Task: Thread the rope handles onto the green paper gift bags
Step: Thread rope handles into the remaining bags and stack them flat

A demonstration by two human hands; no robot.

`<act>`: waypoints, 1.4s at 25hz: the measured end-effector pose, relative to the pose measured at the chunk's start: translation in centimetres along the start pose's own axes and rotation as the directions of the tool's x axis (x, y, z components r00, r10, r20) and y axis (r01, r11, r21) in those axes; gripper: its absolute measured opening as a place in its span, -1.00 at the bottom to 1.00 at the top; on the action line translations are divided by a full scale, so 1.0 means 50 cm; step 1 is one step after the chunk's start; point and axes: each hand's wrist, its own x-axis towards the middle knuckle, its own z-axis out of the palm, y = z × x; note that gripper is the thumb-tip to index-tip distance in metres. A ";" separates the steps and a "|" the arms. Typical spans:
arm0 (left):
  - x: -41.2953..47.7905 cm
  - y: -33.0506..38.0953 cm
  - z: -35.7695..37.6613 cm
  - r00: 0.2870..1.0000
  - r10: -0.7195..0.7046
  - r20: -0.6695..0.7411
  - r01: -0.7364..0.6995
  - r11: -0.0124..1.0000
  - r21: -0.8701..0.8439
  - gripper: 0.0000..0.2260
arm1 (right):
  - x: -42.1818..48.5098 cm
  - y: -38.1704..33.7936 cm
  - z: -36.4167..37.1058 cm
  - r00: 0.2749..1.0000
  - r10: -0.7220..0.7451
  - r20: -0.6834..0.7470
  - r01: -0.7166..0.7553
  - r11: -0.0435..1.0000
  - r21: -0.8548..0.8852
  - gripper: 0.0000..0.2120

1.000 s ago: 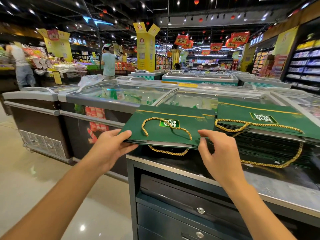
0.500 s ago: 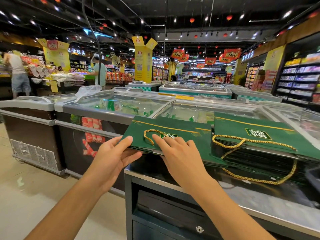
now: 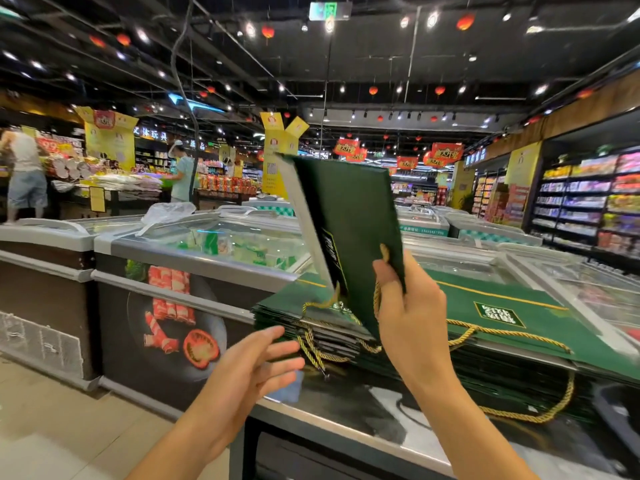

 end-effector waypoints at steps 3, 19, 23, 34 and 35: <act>-0.006 -0.007 0.011 0.998 -0.031 0.058 0.031 0.999 0.015 -0.61 | 0.001 -0.015 -0.001 0.971 0.226 -0.082 -0.182 0.915 0.360 -0.77; -0.005 -0.012 -0.081 0.975 0.137 -0.177 -0.151 0.986 -0.070 -0.61 | -0.123 0.050 -0.011 0.576 0.578 0.578 -0.810 0.495 0.313 -0.70; 0.013 -0.020 -0.104 0.975 0.107 -0.194 -0.100 0.994 0.046 -0.68 | -0.132 0.056 -0.045 0.343 0.570 0.746 -0.702 0.684 -0.199 -0.63; 0.052 -0.006 -0.116 0.920 0.351 -0.173 -0.114 0.664 0.739 -0.60 | -0.101 0.069 -0.007 0.810 -0.003 0.586 0.193 0.946 -0.262 -0.62; 0.045 -0.002 -0.111 0.925 0.355 -0.135 -0.116 0.602 0.790 -0.58 | -0.100 0.074 0.002 0.771 0.031 0.636 0.206 0.933 -0.295 -0.60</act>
